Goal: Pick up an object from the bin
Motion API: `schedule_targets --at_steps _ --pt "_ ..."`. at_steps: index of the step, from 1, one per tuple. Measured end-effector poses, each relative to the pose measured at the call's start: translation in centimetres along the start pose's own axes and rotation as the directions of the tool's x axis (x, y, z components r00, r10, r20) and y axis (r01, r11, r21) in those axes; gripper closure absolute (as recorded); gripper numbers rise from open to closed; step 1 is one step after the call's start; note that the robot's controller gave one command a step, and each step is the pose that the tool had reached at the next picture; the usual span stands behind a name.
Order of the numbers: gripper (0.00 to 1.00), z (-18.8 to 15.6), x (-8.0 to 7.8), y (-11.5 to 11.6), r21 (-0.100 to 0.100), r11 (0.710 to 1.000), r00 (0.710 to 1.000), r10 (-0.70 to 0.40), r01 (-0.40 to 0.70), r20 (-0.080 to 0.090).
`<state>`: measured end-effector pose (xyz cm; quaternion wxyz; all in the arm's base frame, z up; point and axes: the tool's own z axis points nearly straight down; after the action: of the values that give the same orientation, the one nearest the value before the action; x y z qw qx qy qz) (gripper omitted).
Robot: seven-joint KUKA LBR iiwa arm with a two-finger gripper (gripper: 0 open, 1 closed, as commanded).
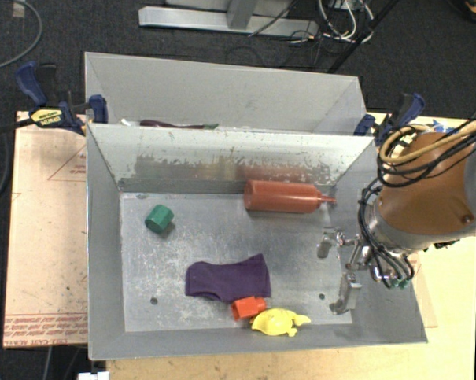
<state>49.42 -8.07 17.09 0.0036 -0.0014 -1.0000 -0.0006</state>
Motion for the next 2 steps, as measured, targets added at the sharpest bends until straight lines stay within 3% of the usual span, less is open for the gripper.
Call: schedule_targets --at_steps 1,2 --pt "0.00 -0.4 -0.2 0.0 0.001 1.000 1.000 -0.003 0.003 0.008" --pt "0.00 4.5 -2.2 3.2 0.001 0.989 0.989 -0.145 0.145 0.008"
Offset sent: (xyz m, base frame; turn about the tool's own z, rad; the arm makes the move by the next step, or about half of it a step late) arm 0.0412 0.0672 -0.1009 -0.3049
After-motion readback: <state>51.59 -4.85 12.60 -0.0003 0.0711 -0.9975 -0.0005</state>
